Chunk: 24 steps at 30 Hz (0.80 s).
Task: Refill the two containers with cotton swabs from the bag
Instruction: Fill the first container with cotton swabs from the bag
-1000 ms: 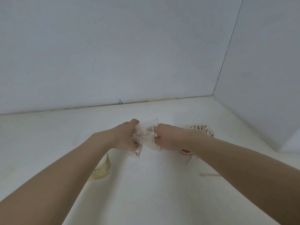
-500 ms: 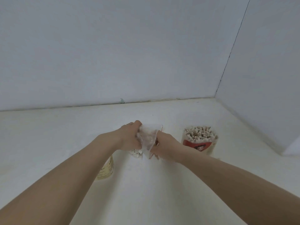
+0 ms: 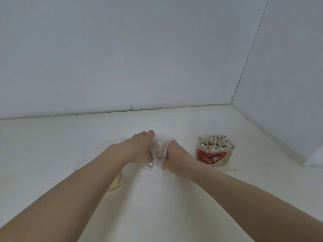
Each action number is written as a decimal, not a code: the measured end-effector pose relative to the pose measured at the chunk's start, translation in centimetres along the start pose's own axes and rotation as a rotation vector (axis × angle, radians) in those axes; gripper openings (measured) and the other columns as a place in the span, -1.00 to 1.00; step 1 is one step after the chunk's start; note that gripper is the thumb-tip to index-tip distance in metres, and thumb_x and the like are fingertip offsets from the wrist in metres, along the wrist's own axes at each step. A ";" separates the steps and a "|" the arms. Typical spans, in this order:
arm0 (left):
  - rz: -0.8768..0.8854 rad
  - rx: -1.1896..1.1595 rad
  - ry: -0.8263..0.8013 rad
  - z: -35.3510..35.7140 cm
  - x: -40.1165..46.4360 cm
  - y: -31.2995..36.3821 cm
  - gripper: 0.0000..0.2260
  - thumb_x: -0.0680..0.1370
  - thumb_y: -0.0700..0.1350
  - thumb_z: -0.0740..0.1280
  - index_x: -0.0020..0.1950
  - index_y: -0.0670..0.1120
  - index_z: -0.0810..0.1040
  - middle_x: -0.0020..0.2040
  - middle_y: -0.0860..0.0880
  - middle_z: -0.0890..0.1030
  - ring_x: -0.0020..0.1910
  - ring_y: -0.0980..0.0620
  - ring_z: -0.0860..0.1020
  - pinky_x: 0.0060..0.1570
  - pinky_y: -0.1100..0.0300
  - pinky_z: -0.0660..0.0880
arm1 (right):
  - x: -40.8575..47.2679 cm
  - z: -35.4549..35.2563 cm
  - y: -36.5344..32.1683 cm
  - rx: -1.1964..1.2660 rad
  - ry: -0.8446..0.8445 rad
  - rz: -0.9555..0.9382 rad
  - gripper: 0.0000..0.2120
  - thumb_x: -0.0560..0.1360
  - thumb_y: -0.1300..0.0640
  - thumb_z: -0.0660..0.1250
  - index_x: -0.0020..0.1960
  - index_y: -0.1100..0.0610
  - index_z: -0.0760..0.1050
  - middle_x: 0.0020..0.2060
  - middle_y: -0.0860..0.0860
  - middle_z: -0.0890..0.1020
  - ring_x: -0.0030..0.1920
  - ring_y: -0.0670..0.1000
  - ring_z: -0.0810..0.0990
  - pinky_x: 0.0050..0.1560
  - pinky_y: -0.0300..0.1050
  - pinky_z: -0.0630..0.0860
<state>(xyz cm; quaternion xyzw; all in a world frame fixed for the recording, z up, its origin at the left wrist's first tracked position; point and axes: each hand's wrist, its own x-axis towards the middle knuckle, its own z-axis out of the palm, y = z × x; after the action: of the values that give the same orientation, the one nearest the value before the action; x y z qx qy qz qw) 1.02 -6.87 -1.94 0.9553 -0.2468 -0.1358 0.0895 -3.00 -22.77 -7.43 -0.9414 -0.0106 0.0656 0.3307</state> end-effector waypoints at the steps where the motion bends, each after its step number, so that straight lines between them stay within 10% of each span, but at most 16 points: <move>1: 0.004 0.002 0.002 0.0 -0.1 0.1 -0.43 0.42 -0.09 0.48 0.32 -0.08 0.27 0.15 -0.05 0.41 0.13 -0.08 0.42 0.10 0.00 0.51 | -0.5 -0.1 -0.3 0.034 0.001 0.004 -0.80 0.41 0.17 0.21 -0.01 0.09 0.53 -0.24 0.05 0.64 -0.34 0.00 0.59 -0.43 -0.14 0.50; 7: 0.033 0.013 0.006 0.0 -0.7 0.3 -0.47 0.45 -0.09 0.44 0.33 -0.07 0.28 0.16 -0.02 0.40 0.10 -0.05 0.41 -0.03 0.10 0.44 | -3.5 -1.9 -2.2 0.173 -0.005 0.016 -0.78 0.57 0.18 0.13 -0.21 0.02 0.42 -0.42 -0.07 0.52 -0.49 -0.05 0.44 -0.50 -0.26 0.35; 13: 0.009 0.059 -0.005 0.0 -1.2 0.9 -0.51 0.43 -0.11 0.42 0.28 -0.05 0.29 0.16 -0.01 0.41 0.11 -0.04 0.43 0.03 0.04 0.53 | -3.6 -3.0 -2.5 -0.045 -0.077 0.034 -0.73 0.61 0.21 0.07 0.04 0.18 0.55 -0.11 0.06 0.64 -0.13 0.06 0.59 -0.12 -0.07 0.53; 20: -0.023 0.184 0.035 -0.2 -2.0 0.9 -0.63 0.44 -0.06 0.40 0.11 -0.02 0.26 0.08 0.03 0.40 0.07 -0.03 0.43 -0.02 0.04 0.49 | -5.0 -6.1 -3.1 -0.112 -0.218 0.142 -0.76 0.65 0.14 0.15 -0.19 0.13 0.35 -0.31 0.03 0.45 -0.36 0.01 0.41 -0.46 -0.21 0.36; 24: -0.071 0.273 0.138 -0.6 -2.3 0.6 -0.57 0.51 -0.13 0.33 0.33 -0.07 0.29 0.19 -0.02 0.43 0.18 -0.05 0.43 -0.04 0.08 0.45 | -6.5 -8.1 -2.8 -0.009 -0.216 0.206 -0.82 0.64 0.21 0.15 -0.12 0.20 0.41 -0.32 0.06 0.43 -0.39 0.04 0.39 -0.52 -0.25 0.40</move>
<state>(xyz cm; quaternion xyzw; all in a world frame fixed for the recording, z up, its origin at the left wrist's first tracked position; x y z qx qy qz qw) -0.96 -6.16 -0.71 0.9739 -0.2221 -0.0381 -0.0291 -8.29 -26.06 1.33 -0.9264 0.0504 0.1999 0.3150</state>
